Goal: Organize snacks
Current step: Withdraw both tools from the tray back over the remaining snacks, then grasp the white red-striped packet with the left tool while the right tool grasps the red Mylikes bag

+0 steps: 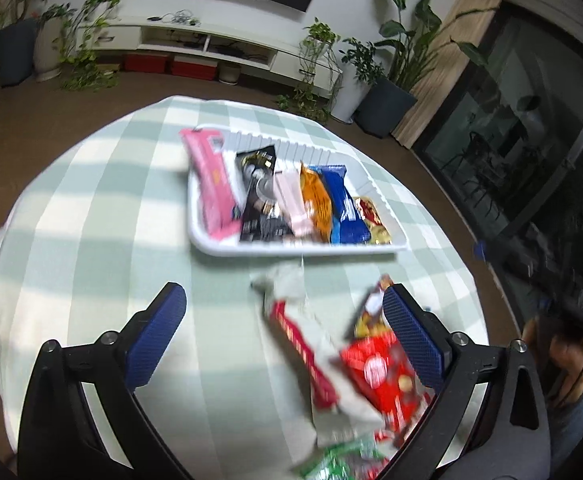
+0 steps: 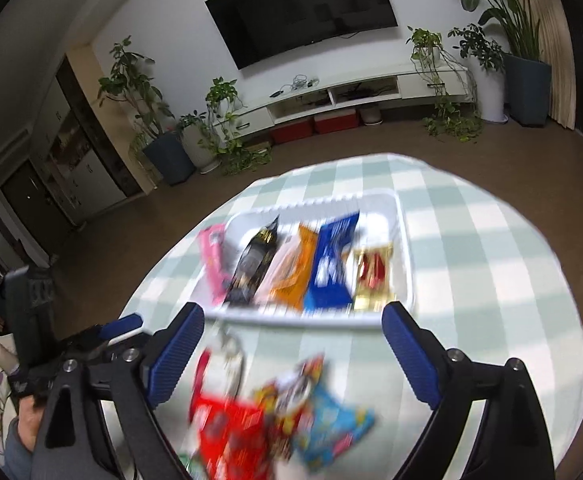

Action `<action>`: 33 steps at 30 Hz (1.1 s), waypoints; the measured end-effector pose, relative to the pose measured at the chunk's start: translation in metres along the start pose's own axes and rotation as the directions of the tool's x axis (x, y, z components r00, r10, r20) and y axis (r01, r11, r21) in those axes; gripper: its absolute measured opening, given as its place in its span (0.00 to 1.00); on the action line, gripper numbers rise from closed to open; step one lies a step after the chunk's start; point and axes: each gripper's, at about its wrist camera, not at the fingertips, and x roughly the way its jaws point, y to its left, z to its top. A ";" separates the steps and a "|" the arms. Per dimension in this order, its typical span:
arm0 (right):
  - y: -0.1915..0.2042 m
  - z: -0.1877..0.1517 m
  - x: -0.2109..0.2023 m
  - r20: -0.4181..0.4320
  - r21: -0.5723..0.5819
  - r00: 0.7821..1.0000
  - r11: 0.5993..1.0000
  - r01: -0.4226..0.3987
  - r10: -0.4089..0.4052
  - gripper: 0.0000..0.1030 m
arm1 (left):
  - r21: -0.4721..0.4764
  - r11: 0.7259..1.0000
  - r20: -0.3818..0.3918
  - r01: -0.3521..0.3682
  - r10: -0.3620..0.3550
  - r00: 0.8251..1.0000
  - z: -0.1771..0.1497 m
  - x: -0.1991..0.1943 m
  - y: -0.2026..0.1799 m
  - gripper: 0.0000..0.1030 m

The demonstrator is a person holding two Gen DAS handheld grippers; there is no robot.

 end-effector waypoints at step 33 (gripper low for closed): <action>0.067 -0.112 0.053 -0.166 -0.206 0.977 0.974 0.098 -0.133 0.54 | -0.068 0.998 -0.022 -0.001 0.000 1.000 -0.102 -0.049 0.008 0.99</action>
